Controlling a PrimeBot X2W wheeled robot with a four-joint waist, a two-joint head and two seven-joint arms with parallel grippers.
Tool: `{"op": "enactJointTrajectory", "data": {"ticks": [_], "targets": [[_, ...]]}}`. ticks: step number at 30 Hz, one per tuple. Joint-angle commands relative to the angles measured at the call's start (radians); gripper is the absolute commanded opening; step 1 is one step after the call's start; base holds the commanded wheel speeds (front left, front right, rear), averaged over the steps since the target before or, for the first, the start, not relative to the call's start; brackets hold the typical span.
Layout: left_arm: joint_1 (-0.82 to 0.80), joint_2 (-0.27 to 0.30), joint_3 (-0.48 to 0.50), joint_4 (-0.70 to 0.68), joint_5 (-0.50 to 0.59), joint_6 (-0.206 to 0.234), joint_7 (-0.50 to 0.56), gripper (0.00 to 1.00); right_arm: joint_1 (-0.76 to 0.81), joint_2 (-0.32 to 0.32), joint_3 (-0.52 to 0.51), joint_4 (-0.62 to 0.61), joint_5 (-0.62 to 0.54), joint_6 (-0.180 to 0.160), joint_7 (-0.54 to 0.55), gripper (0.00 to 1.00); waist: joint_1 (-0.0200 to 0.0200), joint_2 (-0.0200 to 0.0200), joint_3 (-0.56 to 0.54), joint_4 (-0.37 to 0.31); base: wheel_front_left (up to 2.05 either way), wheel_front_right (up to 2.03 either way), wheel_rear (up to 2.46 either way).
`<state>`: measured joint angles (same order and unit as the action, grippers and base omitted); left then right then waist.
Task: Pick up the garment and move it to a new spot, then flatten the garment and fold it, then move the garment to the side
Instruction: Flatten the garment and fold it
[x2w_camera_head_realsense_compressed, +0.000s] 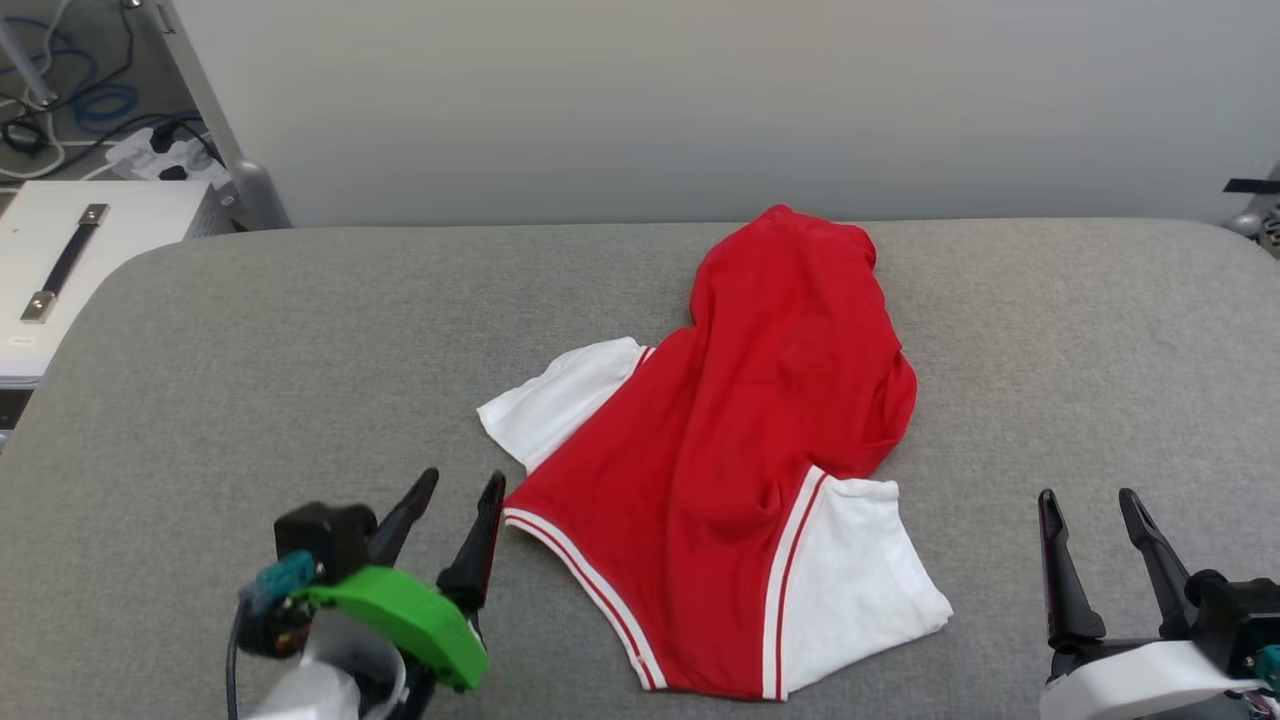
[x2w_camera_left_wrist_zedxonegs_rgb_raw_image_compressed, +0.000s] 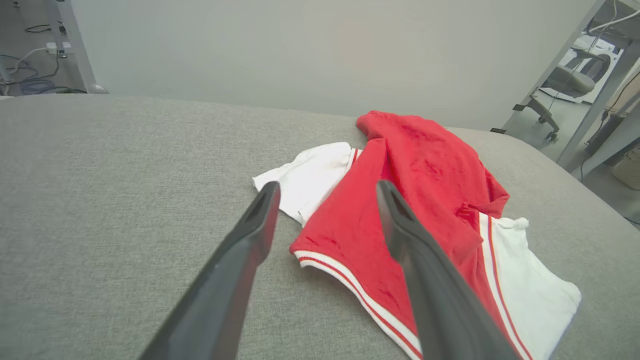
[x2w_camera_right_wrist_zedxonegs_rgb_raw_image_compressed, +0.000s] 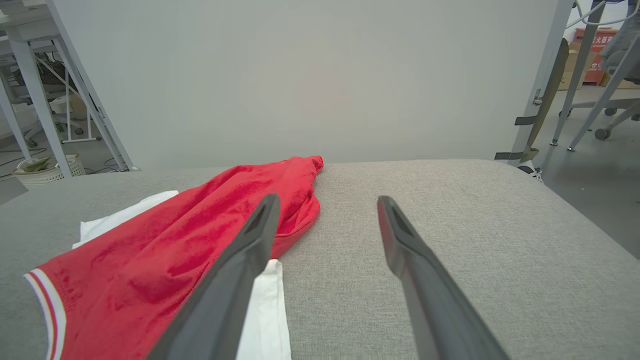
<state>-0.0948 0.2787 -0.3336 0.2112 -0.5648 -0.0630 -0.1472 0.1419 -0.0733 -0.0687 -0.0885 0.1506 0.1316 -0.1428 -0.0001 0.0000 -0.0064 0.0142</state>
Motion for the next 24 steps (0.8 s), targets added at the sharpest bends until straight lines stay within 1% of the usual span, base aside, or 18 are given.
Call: {"op": "enactJointTrajectory", "data": {"ticks": [1,6,10,13,15,17,20,24], "targets": [[-0.053,0.017,-0.001,-0.007,-0.017,-0.012,0.046,1.0,0.006,0.003,0.004,-0.013,-0.011,-0.001,0.011,1.0,0.0001,0.0,0.03,-0.032,0.0,0.0,0.0],[-0.198,0.082,-0.012,-0.005,-0.06,-0.027,0.277,1.0,-0.008,0.003,0.019,-0.033,-0.018,-0.001,0.027,1.0,0.0001,0.0,0.078,-0.085,0.0,0.0,0.0],[-0.326,0.114,-0.019,0.026,-0.144,-0.041,0.495,1.0,-0.016,0.006,0.014,-0.046,-0.018,-0.001,0.034,1.0,0.0001,0.0,0.118,-0.119,0.0,0.0,0.0],[-0.415,0.173,-0.05,0.081,-0.149,-0.042,0.681,1.0,-0.025,0.007,0.023,-0.048,-0.018,-0.001,0.033,1.0,0.0001,0.0,0.146,-0.144,0.0,0.0,0.0],[-0.461,0.186,-0.054,0.113,-0.164,-0.028,0.771,1.0,-0.033,0.008,0.029,-0.05,-0.016,-0.001,0.034,1.0,0.0001,0.0,0.163,-0.159,0.0,0.0,0.0],[-0.501,0.197,-0.059,0.14,-0.171,-0.019,0.837,1.0,-0.043,0.009,0.033,-0.049,-0.014,-0.001,0.031,1.0,0.0001,0.0,0.181,-0.173,0.0,0.0,0.0],[-0.549,0.216,-0.073,0.182,-0.161,-0.012,0.9,1.0,-0.059,0.011,0.043,-0.046,-0.014,-0.001,0.025,1.0,0.0001,0.0,0.212,-0.195,0.0,0.0,0.0],[-0.594,0.243,-0.091,0.242,-0.117,0.007,0.923,1.0,-0.08,0.014,0.055,-0.034,-0.01,-0.001,0.013,1.0,0.0001,0.0,0.247,-0.218,0.0,0.0,0.0]]}}
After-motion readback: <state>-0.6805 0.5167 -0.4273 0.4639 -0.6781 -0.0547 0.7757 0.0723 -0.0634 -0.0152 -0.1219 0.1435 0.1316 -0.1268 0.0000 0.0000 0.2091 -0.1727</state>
